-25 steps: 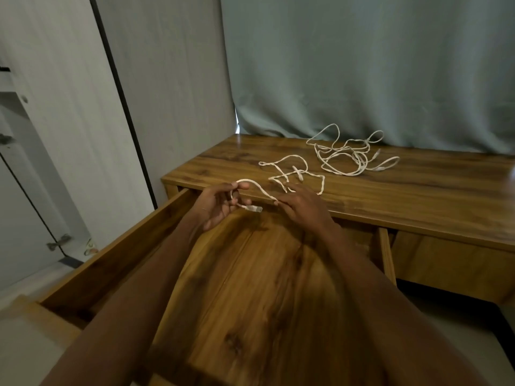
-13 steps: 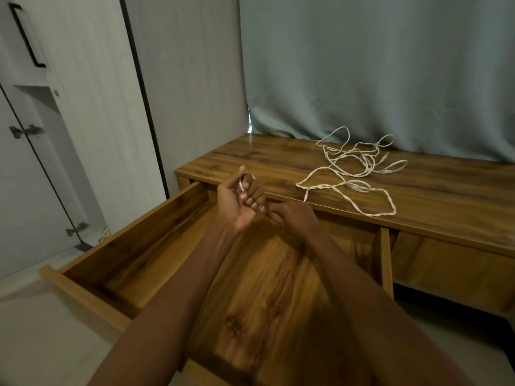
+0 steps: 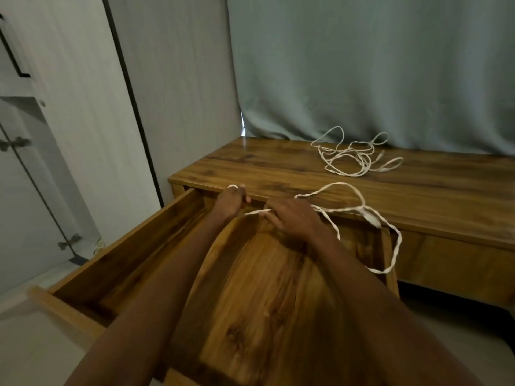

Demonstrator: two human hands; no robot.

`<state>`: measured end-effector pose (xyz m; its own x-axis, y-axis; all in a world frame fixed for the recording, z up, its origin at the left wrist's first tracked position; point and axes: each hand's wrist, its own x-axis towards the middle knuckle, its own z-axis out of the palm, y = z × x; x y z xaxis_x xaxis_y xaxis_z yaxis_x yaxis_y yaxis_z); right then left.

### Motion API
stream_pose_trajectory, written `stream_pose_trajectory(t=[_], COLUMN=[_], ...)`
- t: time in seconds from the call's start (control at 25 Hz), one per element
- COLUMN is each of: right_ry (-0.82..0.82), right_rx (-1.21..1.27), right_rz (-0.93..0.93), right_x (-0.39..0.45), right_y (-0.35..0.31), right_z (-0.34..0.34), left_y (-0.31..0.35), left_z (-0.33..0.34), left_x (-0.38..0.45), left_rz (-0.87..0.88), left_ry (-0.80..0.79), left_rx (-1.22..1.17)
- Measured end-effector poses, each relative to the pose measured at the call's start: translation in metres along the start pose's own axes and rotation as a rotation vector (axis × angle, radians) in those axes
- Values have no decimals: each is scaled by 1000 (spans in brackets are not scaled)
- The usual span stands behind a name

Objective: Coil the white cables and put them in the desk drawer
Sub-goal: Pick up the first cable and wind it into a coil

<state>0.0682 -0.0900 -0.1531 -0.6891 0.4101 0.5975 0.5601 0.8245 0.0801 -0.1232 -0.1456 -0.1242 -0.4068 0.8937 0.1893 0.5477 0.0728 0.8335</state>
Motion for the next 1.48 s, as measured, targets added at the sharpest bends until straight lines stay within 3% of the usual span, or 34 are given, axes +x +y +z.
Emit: stream_pose_trajectory(t=[0.08, 0.2, 0.28, 0.36, 0.44, 0.56, 0.64, 0.8, 0.88, 0.96, 1.08, 1.2, 1.32, 1.4, 1.48], right_ry=[100, 194, 179, 138, 71, -179, -252, -340, -379, -359, -311, -218, -124, -86, -71], right_rx=[-52, -46, -7, 27, 42, 54, 182, 402, 406, 425, 436, 415, 319, 281, 317], right_rz=[88, 123, 165, 215, 247, 252, 224, 125, 106, 158, 283, 308, 301, 286, 295], right_x=[-5, -11, -8, -6, -9, -16, -17, -9, -10, -10, -4, -3, -12, -16, -15], right_y=[17, 32, 29, 20, 6, -17, -28, -40, -40, -33, -19, -1, 20, 24, 22], right_z=[-2, 3, 5, 8, 16, 32, 38, 37, 32, 23, 7, -6, -8, -7, -5], left_y=[-2, -2, 0, 6, 12, 15, 12, 4, -6, -21, -39, -30, -14, -9, -8], left_z=[-1, 1, 1, -1, 1, 2, -4, -12, -15, -18, -11, -4, -4, -2, -4], left_x=[-1, -14, -20, -19, -18, -17, -12, -4, 1, 6, 8, 1, -19, -28, -31], left_rz=[-13, -86, -144, -173, -149, -111, -127, -138, -122, -102, 8, 14, -124, -208, -242], left_ry=[-182, -548, -853, -1026, -930, -587, -317, 133, 249, 255, 92, -204, -624, -862, -1001], left_rx=[216, 129, -285, -810, -1138, -1448, -1532, -1443, -1162, -751, -98, 192, 176, -8, -304])
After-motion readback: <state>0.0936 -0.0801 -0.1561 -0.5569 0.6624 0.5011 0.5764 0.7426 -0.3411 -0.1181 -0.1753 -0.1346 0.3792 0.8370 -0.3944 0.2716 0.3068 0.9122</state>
